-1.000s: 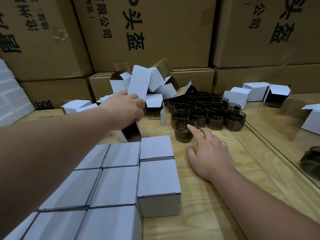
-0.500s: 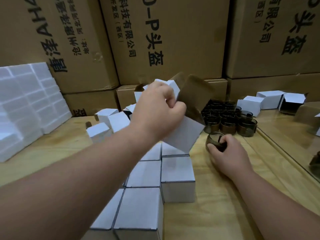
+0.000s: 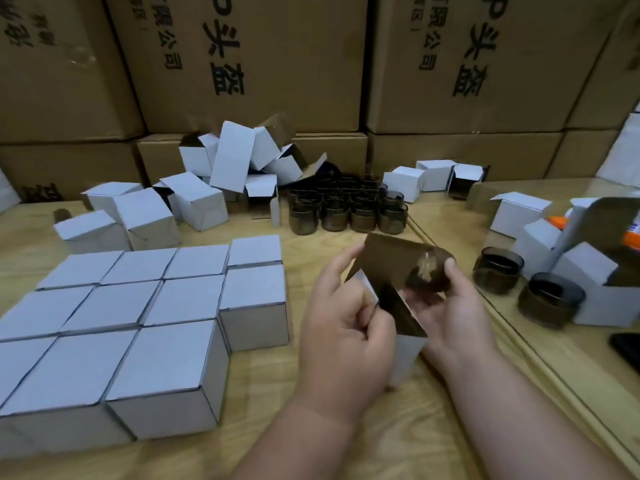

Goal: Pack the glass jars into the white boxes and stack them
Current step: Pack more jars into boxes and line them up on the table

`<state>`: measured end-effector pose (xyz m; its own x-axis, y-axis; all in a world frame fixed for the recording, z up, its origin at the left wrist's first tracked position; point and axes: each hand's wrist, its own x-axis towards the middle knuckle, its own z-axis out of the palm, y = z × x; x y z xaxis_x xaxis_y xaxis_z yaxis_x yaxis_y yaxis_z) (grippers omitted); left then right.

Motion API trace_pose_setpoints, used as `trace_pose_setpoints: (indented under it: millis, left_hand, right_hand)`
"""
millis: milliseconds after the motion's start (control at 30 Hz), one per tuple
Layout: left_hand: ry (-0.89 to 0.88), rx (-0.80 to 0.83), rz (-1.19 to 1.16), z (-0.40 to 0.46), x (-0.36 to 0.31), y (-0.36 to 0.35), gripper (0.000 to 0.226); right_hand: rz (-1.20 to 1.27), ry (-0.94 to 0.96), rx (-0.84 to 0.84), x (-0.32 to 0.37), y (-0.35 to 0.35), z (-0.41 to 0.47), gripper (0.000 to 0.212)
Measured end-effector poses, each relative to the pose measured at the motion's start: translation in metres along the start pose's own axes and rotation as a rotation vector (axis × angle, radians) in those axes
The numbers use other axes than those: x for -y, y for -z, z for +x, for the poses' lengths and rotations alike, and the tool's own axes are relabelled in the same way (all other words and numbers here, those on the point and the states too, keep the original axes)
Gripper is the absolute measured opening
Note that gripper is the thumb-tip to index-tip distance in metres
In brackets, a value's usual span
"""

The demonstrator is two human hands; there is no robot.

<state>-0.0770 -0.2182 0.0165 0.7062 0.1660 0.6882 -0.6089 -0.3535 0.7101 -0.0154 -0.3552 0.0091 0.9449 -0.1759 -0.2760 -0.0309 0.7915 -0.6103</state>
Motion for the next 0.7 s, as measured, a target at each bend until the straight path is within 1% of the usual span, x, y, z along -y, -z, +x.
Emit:
trace_pose_setpoints:
  millis: [67,133,167,200,267,333,367,433,467,500,533,600,667,700]
  left_hand:
    - [0.058,0.028,-0.028,-0.003,0.006,-0.005,0.031]
    - [0.115,0.024,-0.053,-0.003,0.01,-0.008,0.028]
    - [0.145,0.034,-0.049,-0.003,0.012,-0.009,0.031]
    - [0.184,0.062,-0.039,-0.002,0.014,-0.009,0.039]
    - [0.288,0.157,-0.061,-0.003,0.016,-0.009,0.053]
    - [0.367,0.218,-0.088,-0.002,0.02,-0.008,0.055]
    - [0.384,0.221,-0.087,-0.001,0.021,-0.007,0.053]
    - [0.404,0.209,-0.056,0.001,0.024,-0.007,0.049]
    - [0.404,0.202,-0.019,0.002,0.024,-0.007,0.047]
    - [0.396,0.197,0.023,0.003,0.024,-0.008,0.047]
    - [0.383,0.198,0.056,0.004,0.024,-0.008,0.048]
    - [0.353,0.21,0.087,0.003,0.025,-0.01,0.052]
    - [0.341,0.215,0.108,0.002,0.025,-0.01,0.053]
    - [0.346,0.211,0.111,0.002,0.026,-0.01,0.049]
  right_hand:
    - [-0.036,0.087,-0.009,0.001,0.004,-0.004,0.032]
    - [-0.105,0.227,-0.01,0.002,0.001,-0.008,0.03]
    - [-0.132,0.302,-0.003,0.002,-0.001,-0.01,0.029]
    - [-0.151,0.364,0.016,0.002,-0.004,-0.013,0.029]
    - [-0.208,0.445,0.088,0.0,-0.01,-0.019,0.027]
    - [-0.302,0.528,0.151,-0.005,-0.013,-0.026,0.021]
    - [-0.352,0.591,0.156,-0.007,-0.013,-0.029,0.023]
    - [-0.472,0.754,0.136,-0.009,-0.012,-0.033,0.033]
    - [-0.534,0.857,0.126,-0.01,-0.011,-0.035,0.032]
    - [-0.579,0.969,0.134,-0.009,-0.011,-0.037,0.025]
    - [-0.612,1.074,0.166,-0.008,-0.01,-0.038,0.017]
    - [-0.651,1.243,0.292,-0.01,-0.009,-0.042,0.011]
    - [-0.676,1.331,0.428,-0.015,-0.01,-0.045,0.012]
    - [-0.69,1.334,0.488,-0.018,-0.012,-0.045,0.012]
